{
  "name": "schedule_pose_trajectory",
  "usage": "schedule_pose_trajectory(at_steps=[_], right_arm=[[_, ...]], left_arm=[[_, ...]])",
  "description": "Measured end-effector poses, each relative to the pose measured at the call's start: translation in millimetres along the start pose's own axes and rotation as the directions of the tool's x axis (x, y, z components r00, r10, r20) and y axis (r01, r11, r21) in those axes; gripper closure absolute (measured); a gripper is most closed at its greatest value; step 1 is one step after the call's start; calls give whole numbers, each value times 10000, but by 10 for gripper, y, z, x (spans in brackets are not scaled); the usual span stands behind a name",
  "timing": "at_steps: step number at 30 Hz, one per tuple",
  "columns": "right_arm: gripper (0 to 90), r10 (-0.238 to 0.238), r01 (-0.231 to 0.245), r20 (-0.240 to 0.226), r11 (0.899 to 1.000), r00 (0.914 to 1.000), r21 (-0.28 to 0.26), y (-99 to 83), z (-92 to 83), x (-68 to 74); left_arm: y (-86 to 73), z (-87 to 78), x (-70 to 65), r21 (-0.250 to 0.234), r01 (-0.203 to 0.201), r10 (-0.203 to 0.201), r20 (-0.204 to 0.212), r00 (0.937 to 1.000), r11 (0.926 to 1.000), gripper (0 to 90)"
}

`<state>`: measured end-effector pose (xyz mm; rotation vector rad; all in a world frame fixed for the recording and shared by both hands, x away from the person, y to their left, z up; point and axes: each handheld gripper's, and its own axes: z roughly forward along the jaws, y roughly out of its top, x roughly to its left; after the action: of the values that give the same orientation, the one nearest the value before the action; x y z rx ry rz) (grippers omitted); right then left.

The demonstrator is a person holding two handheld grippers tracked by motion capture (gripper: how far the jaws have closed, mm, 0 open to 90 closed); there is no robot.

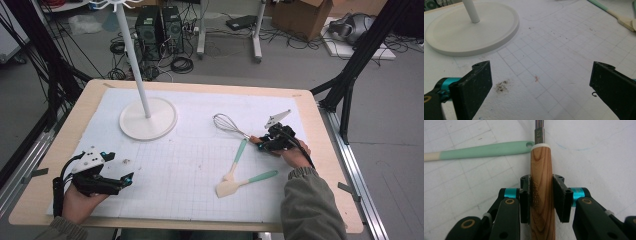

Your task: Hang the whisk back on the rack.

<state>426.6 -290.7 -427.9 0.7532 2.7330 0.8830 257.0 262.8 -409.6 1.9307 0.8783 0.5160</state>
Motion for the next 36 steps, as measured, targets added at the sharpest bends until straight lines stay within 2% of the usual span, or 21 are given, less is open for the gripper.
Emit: schedule_pose_trajectory(at_steps=[16,24,29,31,36], right_arm=[[696,-82,83,70,9999,9999,-61,-38,-17,43],[678,-205,205,364,9998,9991,-6,-42,-6,85],[697,66,-70,425,9999,9991,75,-36,-4,97],[701,-82,74,438,9998,9990,175,-18,-4,96],[703,20,-22,315,10000,9995,53,-34,-15,84]], left_arm=[[2,-17,-15,29,-52,53,-97,9999,10000,48],[0,-22,-12,63,-85,86,-118,9999,9999,48],[-4,-17,-12,95,-116,117,-146,9998,9999,48],[-5,-21,-12,80,-69,70,-148,9999,9999,48],[-5,-25,-8,67,-77,78,-154,9999,9999,48]])
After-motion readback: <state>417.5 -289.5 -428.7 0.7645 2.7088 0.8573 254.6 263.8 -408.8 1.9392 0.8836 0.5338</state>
